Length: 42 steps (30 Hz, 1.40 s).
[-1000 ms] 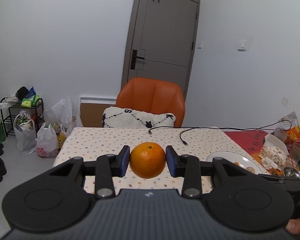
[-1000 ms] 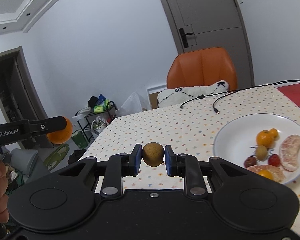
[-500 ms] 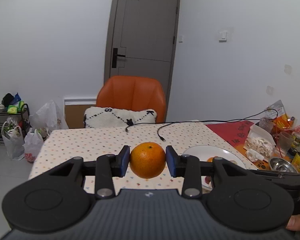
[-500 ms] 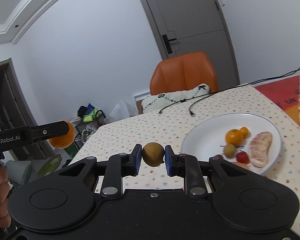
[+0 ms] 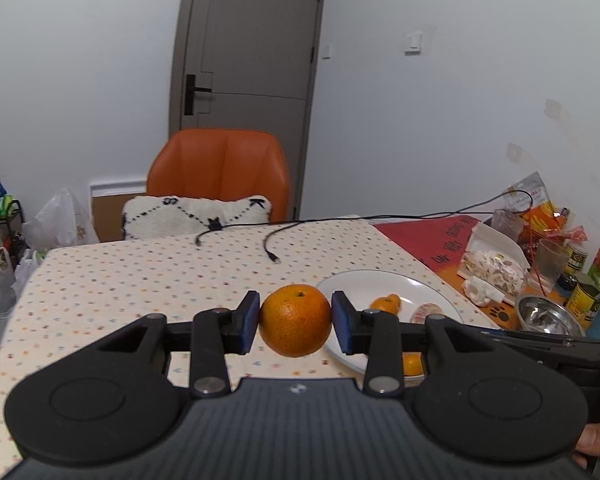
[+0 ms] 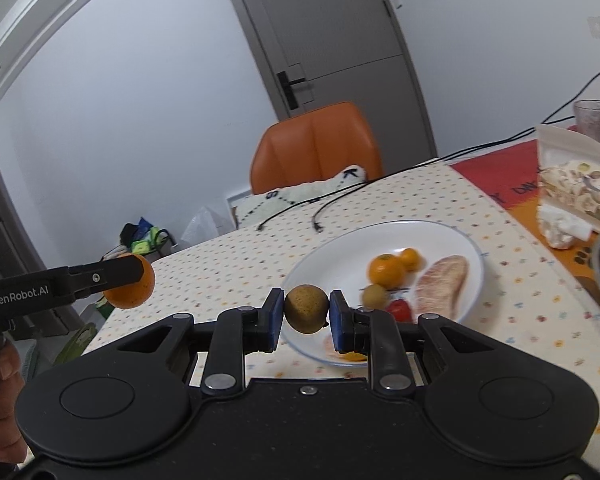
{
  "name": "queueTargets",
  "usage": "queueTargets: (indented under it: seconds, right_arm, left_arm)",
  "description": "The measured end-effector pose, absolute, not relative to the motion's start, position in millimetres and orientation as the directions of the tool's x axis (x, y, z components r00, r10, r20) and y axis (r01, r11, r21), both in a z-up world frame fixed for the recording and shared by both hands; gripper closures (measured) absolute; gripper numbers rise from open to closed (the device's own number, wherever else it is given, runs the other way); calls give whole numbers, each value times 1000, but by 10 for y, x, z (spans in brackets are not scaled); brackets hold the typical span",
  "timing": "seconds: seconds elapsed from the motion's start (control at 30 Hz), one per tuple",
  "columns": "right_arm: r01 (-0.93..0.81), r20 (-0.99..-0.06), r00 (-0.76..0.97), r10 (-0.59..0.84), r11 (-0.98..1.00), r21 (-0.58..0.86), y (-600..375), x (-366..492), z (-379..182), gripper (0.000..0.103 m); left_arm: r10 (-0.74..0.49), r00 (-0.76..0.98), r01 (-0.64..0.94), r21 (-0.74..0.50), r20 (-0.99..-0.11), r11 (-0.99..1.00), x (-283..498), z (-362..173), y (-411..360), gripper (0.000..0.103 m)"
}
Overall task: Organize fruits
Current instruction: 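Lift and carry the orange and yellow-brown fruit toward the white plate with both grippers, then lower both fruits onto the white plate and open both grippers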
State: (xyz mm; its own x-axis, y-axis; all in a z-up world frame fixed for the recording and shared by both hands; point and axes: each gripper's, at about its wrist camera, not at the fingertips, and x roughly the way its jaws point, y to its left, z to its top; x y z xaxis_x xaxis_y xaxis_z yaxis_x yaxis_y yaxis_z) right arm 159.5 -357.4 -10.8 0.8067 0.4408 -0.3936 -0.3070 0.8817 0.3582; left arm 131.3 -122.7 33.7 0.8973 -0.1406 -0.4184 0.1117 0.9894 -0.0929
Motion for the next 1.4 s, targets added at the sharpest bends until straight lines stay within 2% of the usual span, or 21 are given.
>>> queueTargets:
  seconds: [0.87,1.07,1.4]
  right_arm:
    - [-225,-442,816,373,909,352,-3802,2032,-369,80]
    - [-230,-452,805,385,904,360,-3756,2074,-437,80]
    - [-248,-456,792,406,897,367,-3614,2141,-464,80]
  left_arm:
    - [-221,832,166,-151,-509,974,2150,-178,-1678,65]
    - [-196,843,148,-133,-501,980,2122,-187,-1632,60]
    - [-130,857,81,-119,-500,990,1979,-168,-1396,41]
